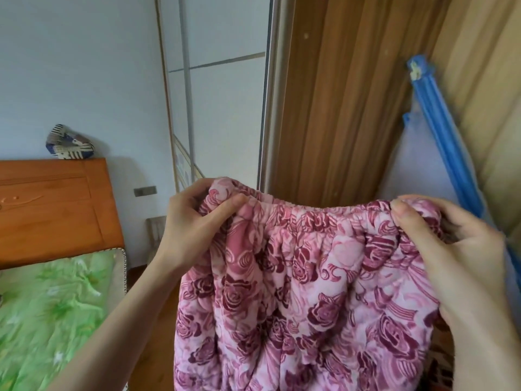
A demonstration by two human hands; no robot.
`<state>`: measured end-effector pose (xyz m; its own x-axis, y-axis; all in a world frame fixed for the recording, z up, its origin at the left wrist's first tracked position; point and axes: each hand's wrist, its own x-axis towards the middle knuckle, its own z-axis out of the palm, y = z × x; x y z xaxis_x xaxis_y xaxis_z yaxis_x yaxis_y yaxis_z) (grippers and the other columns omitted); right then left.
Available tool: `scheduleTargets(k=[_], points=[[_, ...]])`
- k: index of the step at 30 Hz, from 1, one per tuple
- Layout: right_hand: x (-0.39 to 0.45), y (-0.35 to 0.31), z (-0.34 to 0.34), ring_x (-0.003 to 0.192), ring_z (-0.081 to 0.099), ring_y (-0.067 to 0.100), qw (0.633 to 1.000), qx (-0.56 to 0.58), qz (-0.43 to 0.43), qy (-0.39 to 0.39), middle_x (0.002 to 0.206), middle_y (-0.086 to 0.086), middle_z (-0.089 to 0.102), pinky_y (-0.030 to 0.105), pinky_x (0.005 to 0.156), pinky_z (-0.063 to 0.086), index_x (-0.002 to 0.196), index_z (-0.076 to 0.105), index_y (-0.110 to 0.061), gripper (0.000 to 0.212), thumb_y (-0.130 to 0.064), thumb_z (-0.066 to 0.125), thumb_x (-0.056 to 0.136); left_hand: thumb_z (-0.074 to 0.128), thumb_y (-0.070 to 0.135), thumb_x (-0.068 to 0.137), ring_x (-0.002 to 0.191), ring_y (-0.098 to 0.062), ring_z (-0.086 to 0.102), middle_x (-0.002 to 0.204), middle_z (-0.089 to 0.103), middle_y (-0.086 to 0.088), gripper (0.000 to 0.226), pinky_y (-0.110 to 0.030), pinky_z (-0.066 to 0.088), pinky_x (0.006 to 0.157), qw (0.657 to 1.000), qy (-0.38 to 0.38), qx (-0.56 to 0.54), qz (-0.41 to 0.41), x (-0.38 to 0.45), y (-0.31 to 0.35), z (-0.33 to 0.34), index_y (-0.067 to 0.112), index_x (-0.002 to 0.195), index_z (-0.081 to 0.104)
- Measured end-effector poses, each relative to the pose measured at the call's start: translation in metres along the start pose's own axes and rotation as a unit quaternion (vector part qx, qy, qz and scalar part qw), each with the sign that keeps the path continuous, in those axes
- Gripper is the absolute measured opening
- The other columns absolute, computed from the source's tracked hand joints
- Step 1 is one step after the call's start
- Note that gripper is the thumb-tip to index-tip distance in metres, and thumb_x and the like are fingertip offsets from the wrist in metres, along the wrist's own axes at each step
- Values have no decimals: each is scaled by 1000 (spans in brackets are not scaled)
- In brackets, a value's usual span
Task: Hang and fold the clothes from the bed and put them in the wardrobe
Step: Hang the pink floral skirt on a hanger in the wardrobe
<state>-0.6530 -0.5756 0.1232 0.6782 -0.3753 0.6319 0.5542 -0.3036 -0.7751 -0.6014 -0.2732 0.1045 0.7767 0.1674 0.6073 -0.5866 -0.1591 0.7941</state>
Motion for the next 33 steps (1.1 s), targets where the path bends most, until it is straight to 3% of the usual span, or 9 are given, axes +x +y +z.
scheduleTargets(k=[5, 8, 14, 19, 25, 28, 33], points=[[11, 8, 0, 83, 74, 2, 998, -15, 8, 53, 87, -10, 79, 13, 72, 56, 87, 80, -33, 11, -39, 81, 78, 84, 34, 80, 92, -13, 77, 96, 80, 4, 28, -26, 60, 80, 999, -47, -20, 17, 36, -24, 24, 18, 103, 77], [13, 2, 4, 81, 73, 1, 996, -31, 6, 87, 87, -6, 80, 12, 71, 55, 89, 81, -29, 14, -37, 81, 77, 84, 34, 79, 91, -8, 75, 96, 79, 7, 28, -19, 57, 79, 995, -80, -43, 27, 54, -33, 39, 19, 101, 77], [12, -15, 16, 91, 77, 15, 977, -114, 16, 181, 92, -6, 80, 34, 85, 60, 94, 81, -26, 22, -40, 82, 77, 87, 40, 75, 87, -2, 75, 91, 79, 15, 28, -15, 56, 77, 987, -136, -59, 69, 84, -41, 48, 27, 98, 77], [9, -35, 34, 79, 72, -2, 958, -167, -10, 234, 85, -20, 77, 10, 71, 55, 93, 77, -27, 28, -45, 76, 72, 86, 50, 72, 86, 9, 72, 92, 75, 29, 33, -9, 54, 78, 983, -148, -47, 100, 89, -40, 51, 38, 100, 75], [4, -58, 16, 82, 74, 3, 943, -199, -20, 266, 87, -15, 79, 24, 78, 61, 93, 78, -28, 16, -36, 80, 79, 84, 50, 74, 90, 14, 68, 91, 73, 31, 33, 0, 47, 77, 977, -167, -78, 105, 86, -21, 70, 40, 104, 74], [2, -72, 3, 81, 73, 1, 940, -212, -22, 267, 87, -15, 79, 18, 73, 60, 94, 78, -27, 14, -34, 80, 82, 83, 47, 76, 91, 10, 69, 96, 73, 30, 32, -2, 47, 78, 974, -172, -110, 96, 90, -12, 80, 35, 104, 75], [-1, -93, -16, 81, 75, 3, 935, -200, -28, 291, 90, -12, 79, 14, 67, 58, 97, 79, -26, 28, -44, 77, 76, 85, 40, 79, 92, 5, 71, 95, 75, 23, 30, -7, 51, 78, 964, -188, -159, 98, 90, 7, 95, 30, 106, 76]])
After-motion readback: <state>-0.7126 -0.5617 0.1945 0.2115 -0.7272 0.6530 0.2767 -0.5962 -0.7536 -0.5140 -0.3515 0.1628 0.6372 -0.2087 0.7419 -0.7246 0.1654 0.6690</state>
